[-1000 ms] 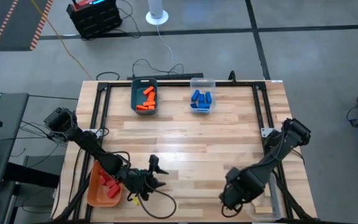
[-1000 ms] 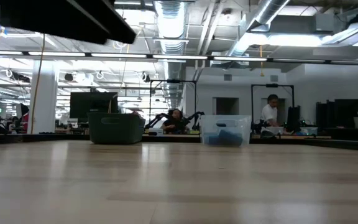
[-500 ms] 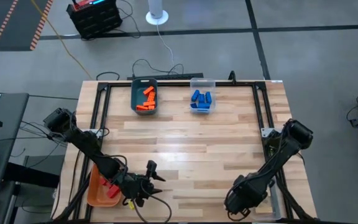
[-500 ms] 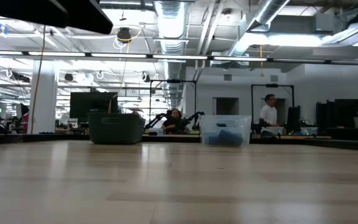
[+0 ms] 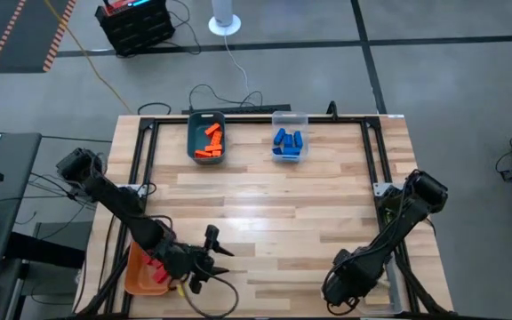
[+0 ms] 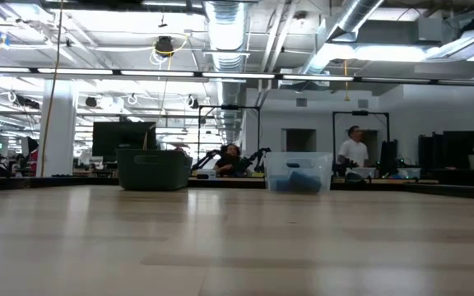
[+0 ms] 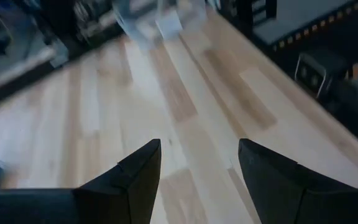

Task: Sort blocks
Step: Return to Home Position

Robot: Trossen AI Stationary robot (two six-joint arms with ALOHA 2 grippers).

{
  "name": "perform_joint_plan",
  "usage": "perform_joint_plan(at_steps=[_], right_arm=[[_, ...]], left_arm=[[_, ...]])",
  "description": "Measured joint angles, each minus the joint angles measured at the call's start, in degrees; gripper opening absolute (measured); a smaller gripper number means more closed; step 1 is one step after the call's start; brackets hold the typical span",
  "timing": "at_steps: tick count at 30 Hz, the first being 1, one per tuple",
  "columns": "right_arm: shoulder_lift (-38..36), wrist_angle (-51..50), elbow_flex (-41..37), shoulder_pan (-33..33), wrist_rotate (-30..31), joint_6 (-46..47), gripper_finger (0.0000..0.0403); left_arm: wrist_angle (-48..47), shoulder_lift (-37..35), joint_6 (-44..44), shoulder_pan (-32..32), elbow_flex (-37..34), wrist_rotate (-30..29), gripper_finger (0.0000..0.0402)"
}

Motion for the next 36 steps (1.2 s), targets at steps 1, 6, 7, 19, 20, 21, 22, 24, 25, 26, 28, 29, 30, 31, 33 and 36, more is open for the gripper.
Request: perform_joint_plan(at_steps=[1, 6, 7, 19, 20, 21, 22, 24, 25, 26, 28, 29, 30, 31, 33, 36], right_arm=[[-0.31, -0.95, 1.29, 0.00, 3.79, 0.01, 0.0169], [-5.33, -1.73, 4.38, -0.02, 23.07, 3.46, 0.0165], [-6.70, -1.26, 4.40, -0.02, 27.17, 3.84, 0.0162], [-19.38, 21.01, -2.88, -8.44, 62.83, -26.39, 0.0119], [-20.63, 23.26, -4.58, -10.25, 63.01, -29.30, 0.0116], [-22.12, 25.93, -6.66, -12.14, 62.99, -32.12, 0.0114], [-23.55, 29.14, -9.01, -14.09, 62.86, -34.99, 0.0111], [-26.63, 35.90, -14.41, -17.85, 61.62, -40.52, 0.0105], [-28.26, 39.59, -17.41, -19.59, 60.81, -43.02, 0.0102], [-30.07, 43.45, -20.47, -21.39, 59.74, -45.36, 0.0099], [-33.88, 52.02, -27.09, -24.70, 57.42, -49.68, 0.0094], [-35.74, 56.64, -30.49, -26.23, 56.36, -51.65, 0.0092], [-37.52, 61.48, -34.06, -27.78, 55.63, -53.54, 0.0090], [-39.23, 66.36, -37.72, -29.34, 54.74, -55.34, 0.0088], [-42.17, 76.84, -44.81, -32.60, 52.54, -58.66, 0.0085], [-45.10, 93.13, -54.45, -37.61, 47.52, -62.58, 0.0082]], left_arm=[[0.05, -1.21, 0.63, -0.26, 0.00, -0.64, 0.0210], [-0.54, -6.74, 4.08, -1.31, 0.00, -5.49, 0.0210], [-0.53, -7.67, 4.68, -1.33, -0.01, -5.66, 0.0210], [11.33, -24.27, 8.05, 3.03, -15.22, -8.42, 0.0210], [12.34, -26.00, 8.18, 3.97, -16.57, -8.41, 0.0210], [12.80, -27.71, 8.18, 4.95, -17.67, -8.42, 0.0210], [13.15, -29.19, 8.14, 5.94, -18.53, -8.40, 0.0209], [13.31, -32.01, 7.77, 7.88, -19.96, -7.75, 0.0209], [13.31, -33.20, 7.38, 8.76, -20.55, -7.07, 0.0209], [13.36, -34.29, 6.96, 9.54, -21.05, -6.47, 0.0209], [13.27, -35.99, 6.62, 10.72, -21.77, -5.45, 0.0209], [13.20, -36.53, 6.63, 11.18, -21.95, -5.38, 0.0209], [13.41, -36.94, 6.69, 11.62, -22.05, -5.32, 0.0209], [13.85, -37.28, 7.09, 12.00, -22.25, -5.31, 0.0209], [14.05, -37.42, 7.92, 13.04, -22.55, -5.26, 0.0209], [14.03, -36.69, 8.75, 15.16, -22.58, -4.47, 0.0209]])
